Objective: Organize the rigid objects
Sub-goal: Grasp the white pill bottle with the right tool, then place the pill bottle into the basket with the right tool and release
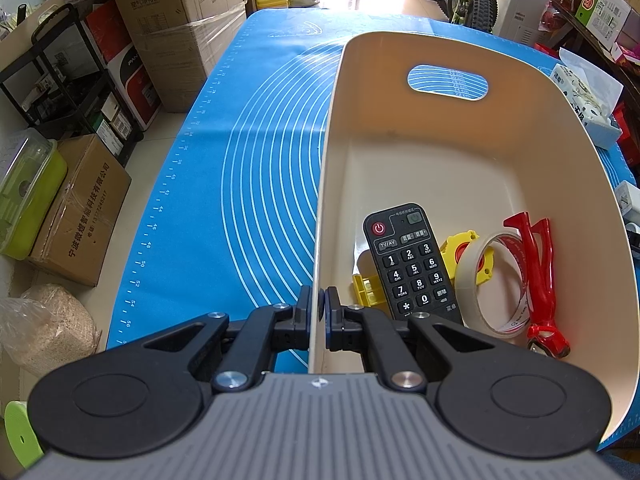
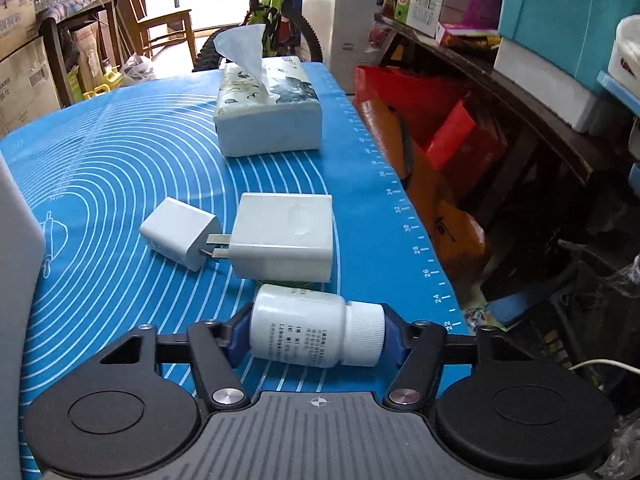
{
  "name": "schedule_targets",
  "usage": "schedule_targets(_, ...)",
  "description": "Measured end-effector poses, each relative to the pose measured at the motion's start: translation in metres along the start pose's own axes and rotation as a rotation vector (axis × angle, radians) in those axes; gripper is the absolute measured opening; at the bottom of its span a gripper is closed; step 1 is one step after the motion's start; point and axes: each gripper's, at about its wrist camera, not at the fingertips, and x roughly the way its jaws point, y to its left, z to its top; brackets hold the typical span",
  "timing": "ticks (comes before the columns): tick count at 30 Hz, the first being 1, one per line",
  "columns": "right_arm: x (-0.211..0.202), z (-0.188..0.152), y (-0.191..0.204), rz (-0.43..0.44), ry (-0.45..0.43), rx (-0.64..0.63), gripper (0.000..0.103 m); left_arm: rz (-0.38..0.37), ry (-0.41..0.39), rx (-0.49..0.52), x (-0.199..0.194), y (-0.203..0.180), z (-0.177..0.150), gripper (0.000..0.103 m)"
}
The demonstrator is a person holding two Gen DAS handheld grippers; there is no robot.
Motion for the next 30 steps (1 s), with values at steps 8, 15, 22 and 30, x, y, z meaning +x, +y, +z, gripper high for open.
schedule_targets(8, -0.019, -0.001, 0.0, 0.017, -0.034, 0.0, 0.065, 0.0, 0.0, 0.0, 0.0, 0.0, 0.0, 0.007)
schedule_targets(15, -0.058, 0.01, 0.01, 0.075, -0.088, -0.054, 0.065, 0.0, 0.0, -0.001, 0.0, 0.0, 0.0, 0.007)
schedule_targets(22, -0.104, 0.032, 0.044, 0.195, -0.191, -0.088, 0.065, 0.0, 0.0, -0.001, 0.0, 0.0, 0.0, 0.007)
schedule_targets(30, -0.137, 0.046, 0.1, 0.353, -0.256, -0.153, 0.065, 0.0, 0.0, 0.0, 0.0, 0.0, 0.0, 0.007)
